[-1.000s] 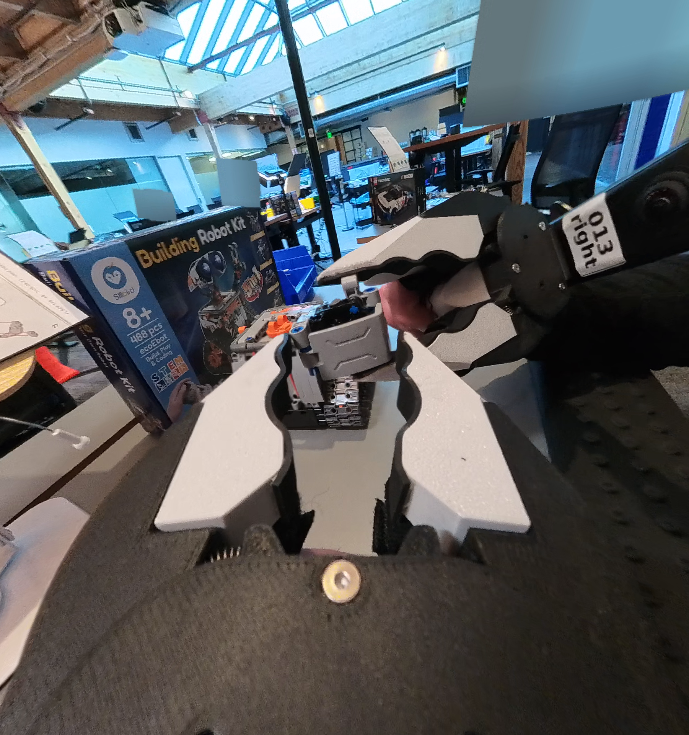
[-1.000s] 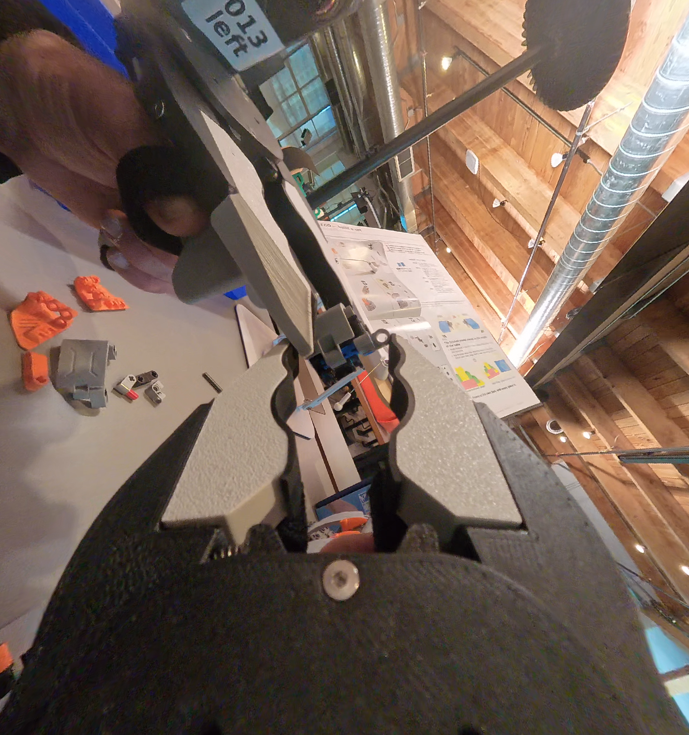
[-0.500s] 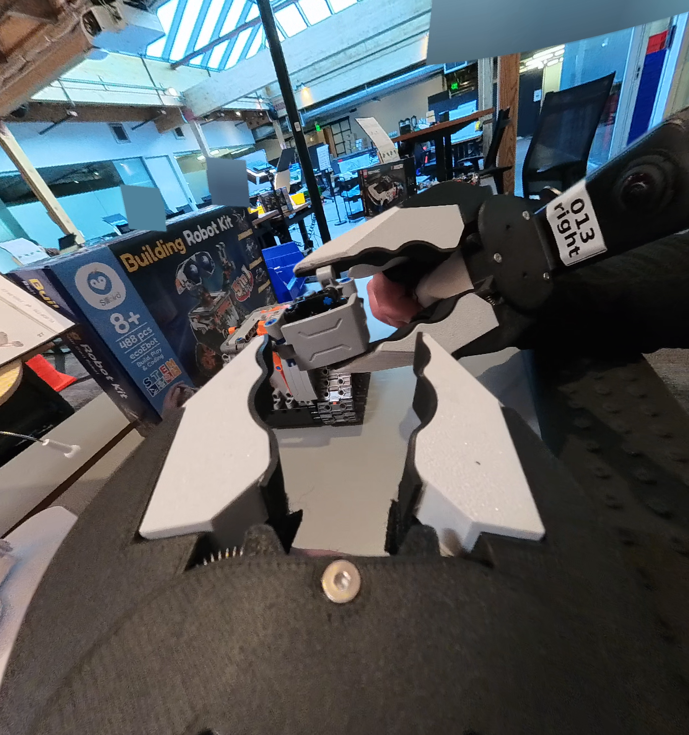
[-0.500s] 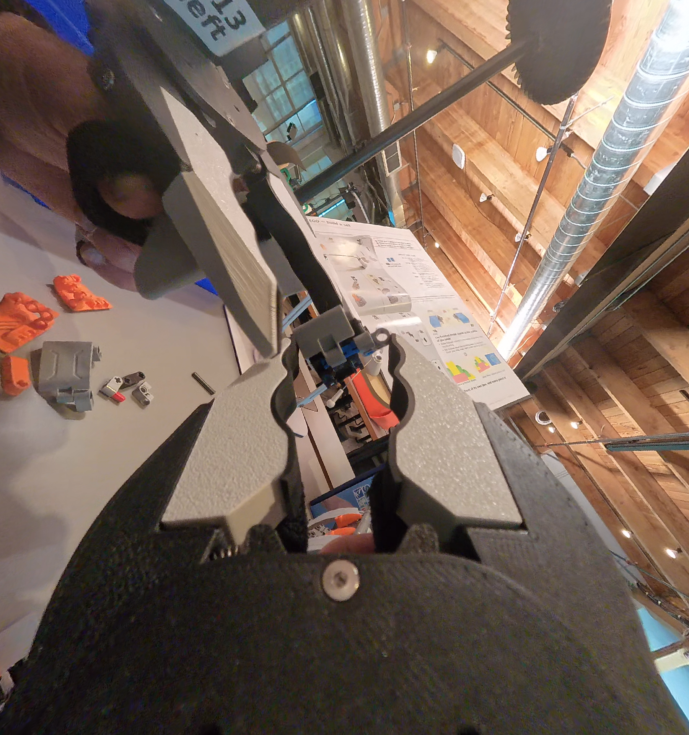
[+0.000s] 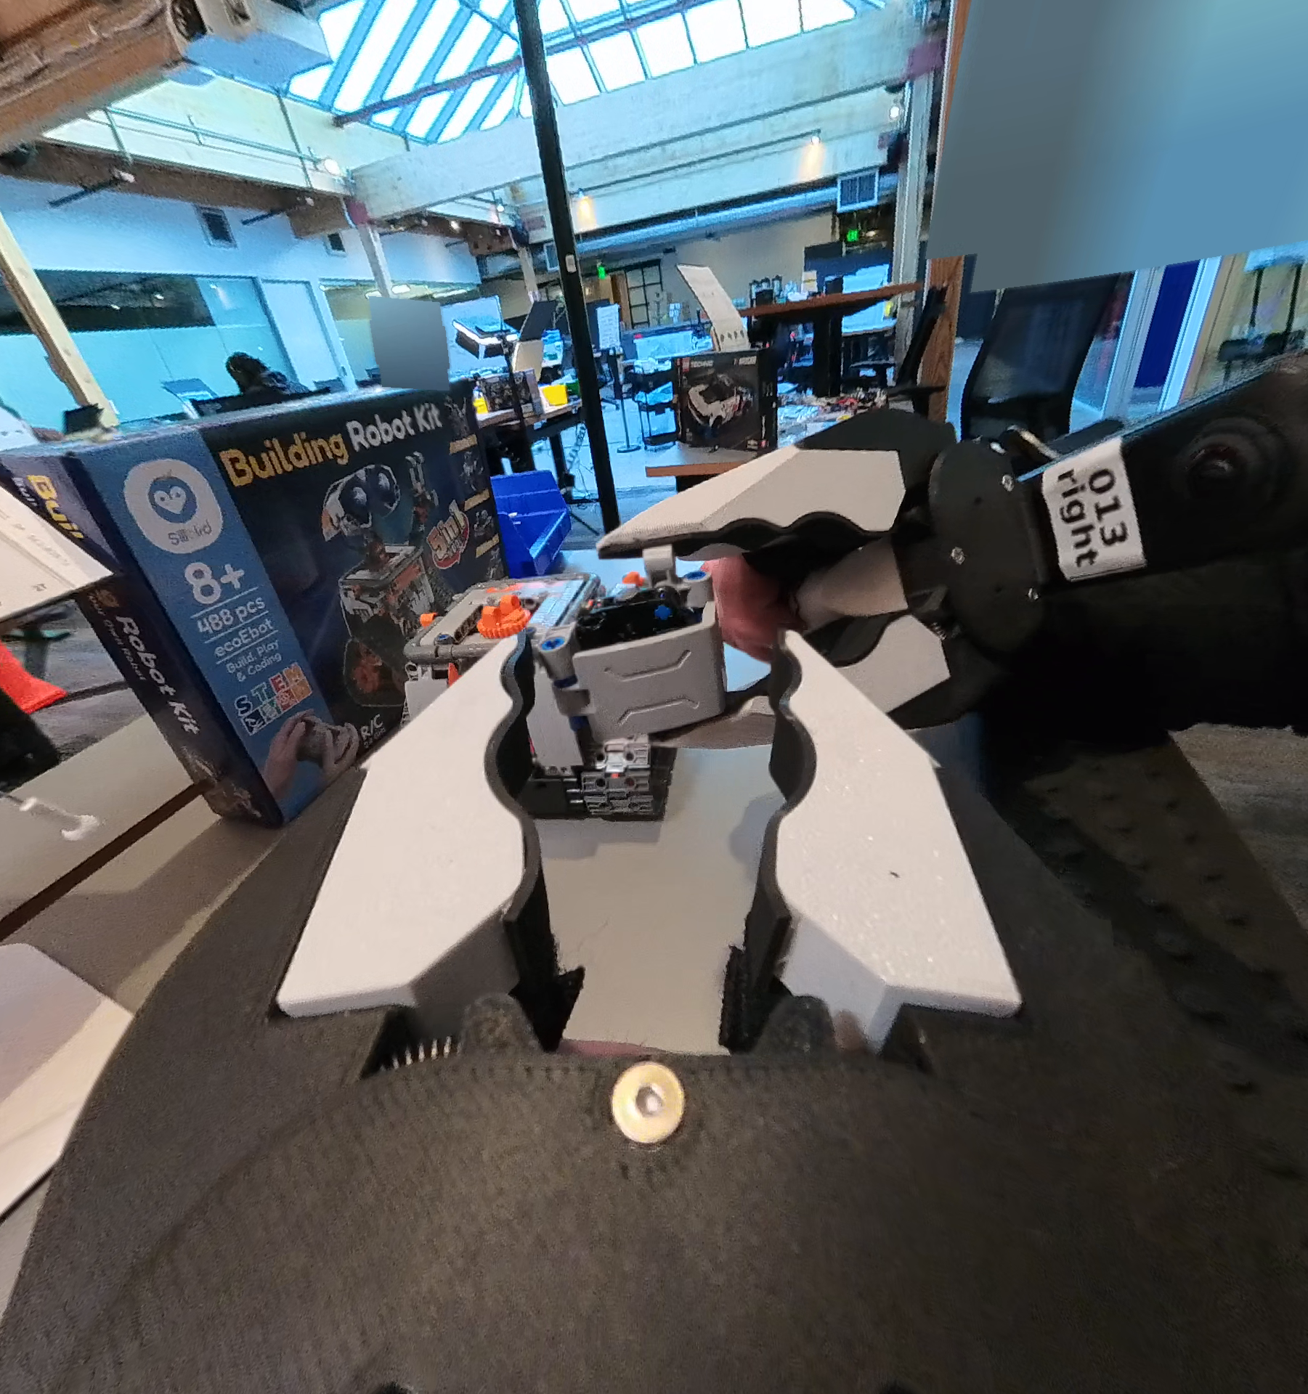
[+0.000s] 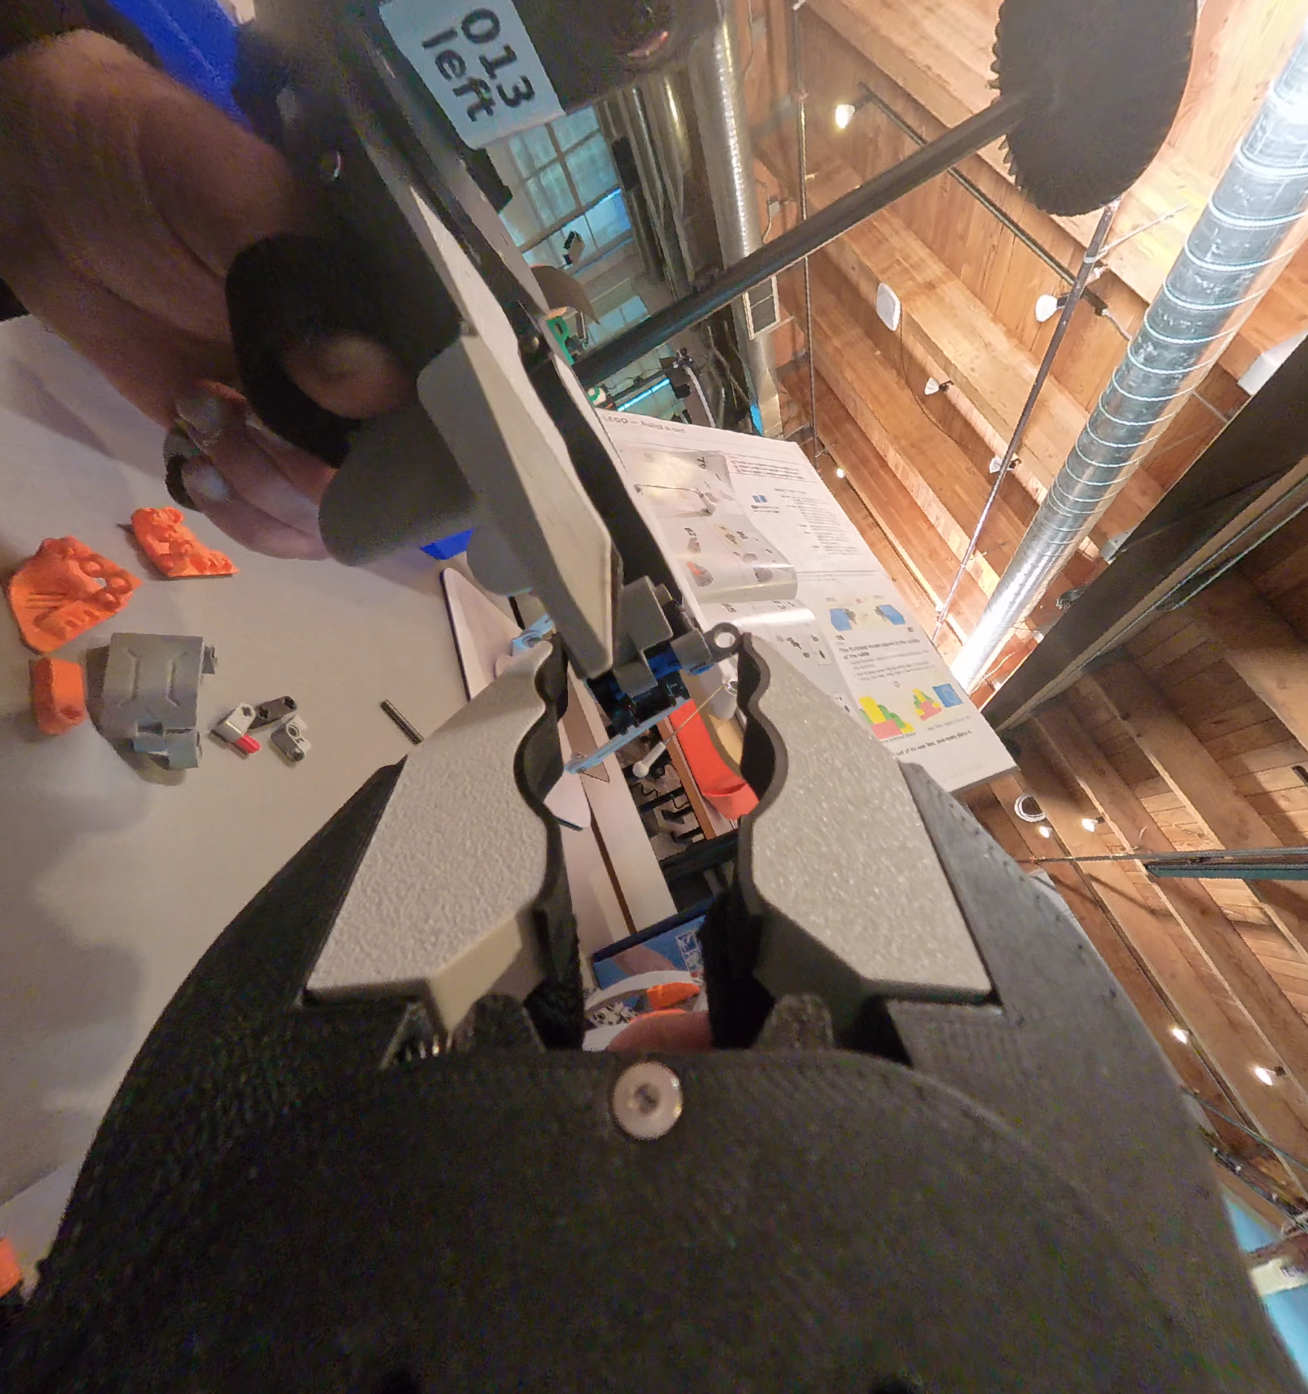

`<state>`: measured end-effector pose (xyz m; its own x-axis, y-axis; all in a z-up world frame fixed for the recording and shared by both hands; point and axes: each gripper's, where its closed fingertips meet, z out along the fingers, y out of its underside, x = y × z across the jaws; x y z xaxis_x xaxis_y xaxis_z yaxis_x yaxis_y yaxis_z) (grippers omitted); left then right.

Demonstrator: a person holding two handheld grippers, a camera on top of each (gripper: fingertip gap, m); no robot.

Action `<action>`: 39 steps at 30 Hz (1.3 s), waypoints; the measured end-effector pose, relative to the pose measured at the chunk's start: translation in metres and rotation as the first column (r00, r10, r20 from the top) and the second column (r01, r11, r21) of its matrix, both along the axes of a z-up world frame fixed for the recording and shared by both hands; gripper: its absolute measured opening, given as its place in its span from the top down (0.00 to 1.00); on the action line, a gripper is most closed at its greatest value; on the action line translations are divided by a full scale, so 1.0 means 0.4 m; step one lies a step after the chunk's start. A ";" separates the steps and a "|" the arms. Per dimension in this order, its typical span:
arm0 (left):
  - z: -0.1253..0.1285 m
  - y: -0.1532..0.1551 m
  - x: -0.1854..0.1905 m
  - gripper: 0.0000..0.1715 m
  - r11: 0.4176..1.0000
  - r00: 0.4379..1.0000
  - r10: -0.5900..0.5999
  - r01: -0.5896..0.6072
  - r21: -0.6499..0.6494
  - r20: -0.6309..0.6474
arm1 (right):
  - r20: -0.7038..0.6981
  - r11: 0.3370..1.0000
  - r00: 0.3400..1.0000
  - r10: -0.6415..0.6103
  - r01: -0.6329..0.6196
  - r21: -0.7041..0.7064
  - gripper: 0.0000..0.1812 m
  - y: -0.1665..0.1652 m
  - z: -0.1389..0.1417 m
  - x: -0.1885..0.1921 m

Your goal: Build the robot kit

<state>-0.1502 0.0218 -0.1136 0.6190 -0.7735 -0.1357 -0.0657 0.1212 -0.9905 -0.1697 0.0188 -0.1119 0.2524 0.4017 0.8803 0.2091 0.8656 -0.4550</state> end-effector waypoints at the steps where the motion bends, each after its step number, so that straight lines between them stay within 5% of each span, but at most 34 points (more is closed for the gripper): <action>1: -0.006 0.000 0.006 0.65 1.000 1.000 -0.003 0.003 -0.003 -0.011 | 0.003 1.000 1.000 0.001 -0.001 0.004 0.77 -0.003 -0.003 -0.002; 5: -0.010 0.012 0.002 0.71 1.000 1.000 0.021 -0.021 -0.017 0.010 | 0.005 1.000 1.000 0.005 -0.005 0.014 0.77 -0.011 -0.003 -0.005; 39: -0.017 0.023 -0.002 0.71 0.996 0.998 0.006 -0.001 -0.091 0.063 | -0.009 0.991 0.998 0.065 -0.066 -0.117 0.77 -0.007 -0.007 -0.005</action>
